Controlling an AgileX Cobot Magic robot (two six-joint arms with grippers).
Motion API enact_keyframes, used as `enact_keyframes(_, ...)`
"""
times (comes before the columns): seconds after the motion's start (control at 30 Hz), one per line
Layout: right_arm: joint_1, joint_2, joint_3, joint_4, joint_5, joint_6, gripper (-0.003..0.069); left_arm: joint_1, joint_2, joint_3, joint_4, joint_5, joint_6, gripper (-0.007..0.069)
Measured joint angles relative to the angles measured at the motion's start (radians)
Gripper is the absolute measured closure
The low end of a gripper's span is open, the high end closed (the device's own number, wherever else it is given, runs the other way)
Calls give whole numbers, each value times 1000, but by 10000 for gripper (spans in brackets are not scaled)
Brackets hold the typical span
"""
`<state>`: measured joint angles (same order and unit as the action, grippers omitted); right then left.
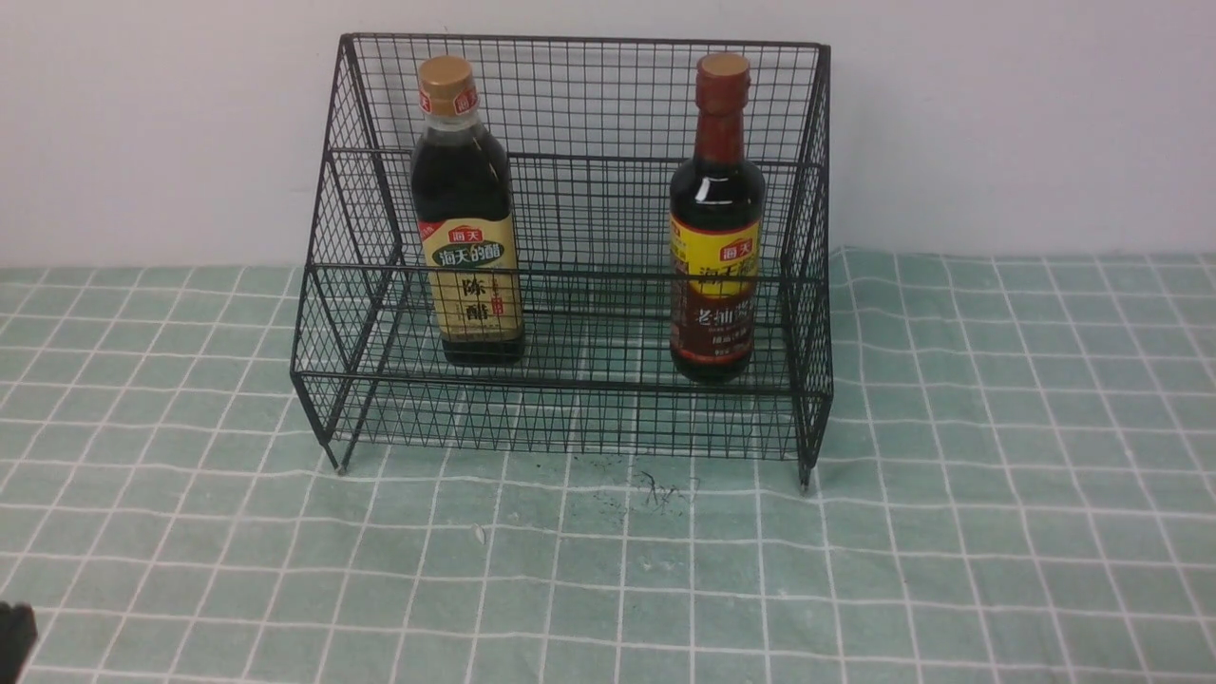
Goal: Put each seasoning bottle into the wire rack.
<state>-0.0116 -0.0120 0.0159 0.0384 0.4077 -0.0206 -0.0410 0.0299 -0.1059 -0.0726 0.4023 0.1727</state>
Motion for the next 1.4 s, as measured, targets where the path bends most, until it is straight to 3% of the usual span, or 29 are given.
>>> enact_keyframes(0.13,0,0,0,0,-2,0,669,10,-39,126,6,-2,-2,631)
enact_keyframes(1.4,0,0,0,0,-2,0,669,10,-41,130,6,-16,-9,631)
